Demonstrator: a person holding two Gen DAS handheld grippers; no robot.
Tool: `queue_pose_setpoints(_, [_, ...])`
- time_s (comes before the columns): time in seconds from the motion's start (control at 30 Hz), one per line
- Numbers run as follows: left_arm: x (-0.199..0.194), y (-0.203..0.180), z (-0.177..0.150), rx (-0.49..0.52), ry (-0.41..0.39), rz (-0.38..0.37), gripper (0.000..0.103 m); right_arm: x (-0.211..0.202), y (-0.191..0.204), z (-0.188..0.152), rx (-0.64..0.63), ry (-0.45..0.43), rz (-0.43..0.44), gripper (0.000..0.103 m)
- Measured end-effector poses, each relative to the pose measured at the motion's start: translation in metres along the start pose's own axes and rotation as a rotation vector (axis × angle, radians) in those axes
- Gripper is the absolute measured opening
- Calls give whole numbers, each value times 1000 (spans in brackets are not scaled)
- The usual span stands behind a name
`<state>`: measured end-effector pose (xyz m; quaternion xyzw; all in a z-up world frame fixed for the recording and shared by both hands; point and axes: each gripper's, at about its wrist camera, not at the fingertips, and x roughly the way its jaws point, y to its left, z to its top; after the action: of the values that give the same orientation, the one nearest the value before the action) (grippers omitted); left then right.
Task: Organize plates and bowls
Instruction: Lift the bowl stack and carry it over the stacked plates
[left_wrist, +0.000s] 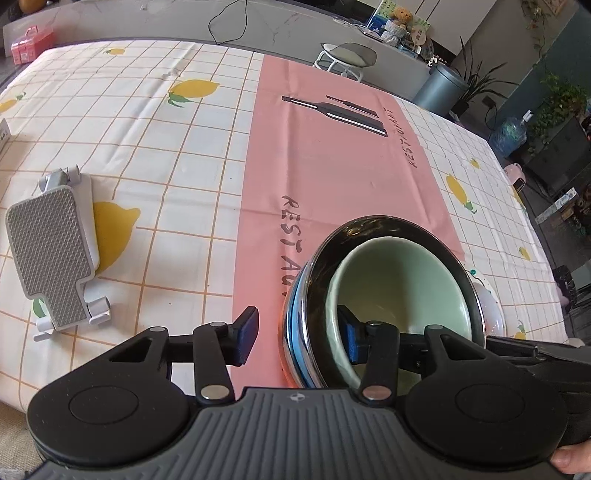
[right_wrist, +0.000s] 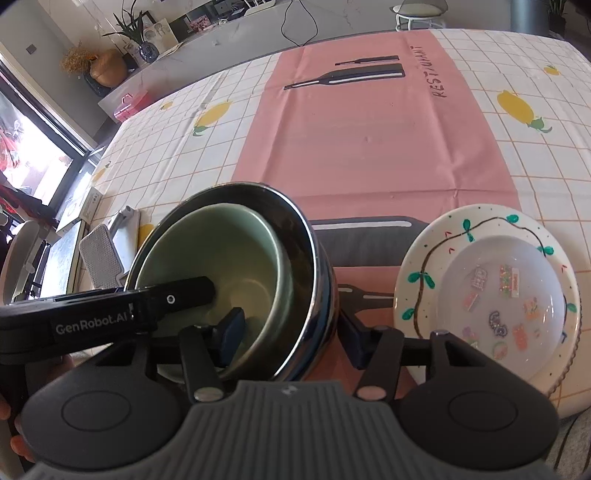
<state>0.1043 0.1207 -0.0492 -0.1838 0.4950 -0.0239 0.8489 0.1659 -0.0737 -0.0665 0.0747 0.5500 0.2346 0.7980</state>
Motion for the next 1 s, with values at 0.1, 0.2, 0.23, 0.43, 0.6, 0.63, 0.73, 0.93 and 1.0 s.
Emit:
queue_pose_setpoints(0.1, [6, 8, 1, -58, 24, -54, 56, 5, -9, 1, 55, 19, 33, 63])
queue_pose_setpoints(0.2, [13, 13, 1, -127, 31, -95, 59, 6, -15, 3, 75, 34, 52, 64])
queue_pose_setpoints(0.23, [16, 16, 1, -153, 42, -110, 65, 7, -17, 3, 89, 40, 66, 66])
queue_pose_setpoints(0.43, [31, 25, -1, -271, 92, -201, 72, 26, -22, -4, 173, 83, 190, 74])
queue_pose_setpoints(0.6, [30, 23, -2, -272, 88, -195, 71, 23, -23, -6, 186, 73, 203, 69])
queue_pose_setpoints(0.63, [31, 23, -2, -275, 86, -194, 71, 23, -25, -6, 185, 70, 206, 69])
queue_pose_setpoints(0.73, [30, 20, -2, -276, 81, -180, 71, 22, -24, -7, 173, 52, 208, 69])
queue_pose_setpoints(0.93, [23, 14, -2, -262, 70, -154, 71, 23, -27, -5, 177, 55, 222, 68])
queue_pose_setpoints(1.0, [17, 12, -1, -252, 50, -155, 71, 19, -26, -5, 171, 43, 230, 68])
